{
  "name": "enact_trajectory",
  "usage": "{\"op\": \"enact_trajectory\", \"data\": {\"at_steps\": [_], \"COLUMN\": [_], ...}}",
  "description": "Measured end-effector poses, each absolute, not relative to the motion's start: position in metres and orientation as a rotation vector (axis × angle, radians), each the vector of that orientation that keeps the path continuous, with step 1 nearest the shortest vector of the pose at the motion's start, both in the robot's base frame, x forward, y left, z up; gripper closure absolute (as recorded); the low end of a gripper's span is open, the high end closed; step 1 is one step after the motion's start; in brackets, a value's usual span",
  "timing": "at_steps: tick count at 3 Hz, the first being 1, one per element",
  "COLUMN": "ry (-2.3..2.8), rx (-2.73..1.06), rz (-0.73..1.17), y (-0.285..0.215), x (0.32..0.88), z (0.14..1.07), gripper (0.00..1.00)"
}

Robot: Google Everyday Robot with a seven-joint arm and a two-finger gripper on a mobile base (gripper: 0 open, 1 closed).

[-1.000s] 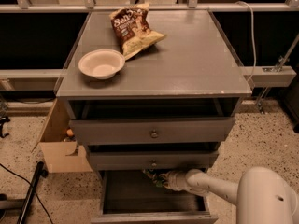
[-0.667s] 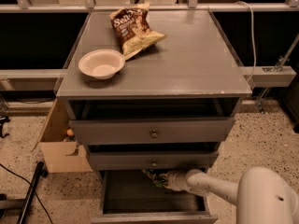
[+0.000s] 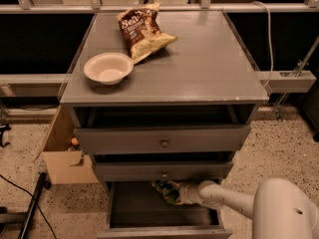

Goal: Place green rice chip bag into bottom drawer

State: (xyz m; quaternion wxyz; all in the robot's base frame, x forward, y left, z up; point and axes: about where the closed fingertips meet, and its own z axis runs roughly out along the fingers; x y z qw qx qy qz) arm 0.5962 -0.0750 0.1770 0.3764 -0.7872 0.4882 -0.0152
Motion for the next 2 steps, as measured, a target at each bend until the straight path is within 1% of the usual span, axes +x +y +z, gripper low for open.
{"op": "enact_trajectory", "data": {"at_steps": [1, 2], "ry": [1.249, 1.249], "rx": [-2.014, -2.014], "rz": [-0.039, -0.039], "y": [-0.0749, -0.0749], "x": [0.5962, 0.5962], "z": [0.1769, 0.1769], "gripper": [0.0, 0.0]}}
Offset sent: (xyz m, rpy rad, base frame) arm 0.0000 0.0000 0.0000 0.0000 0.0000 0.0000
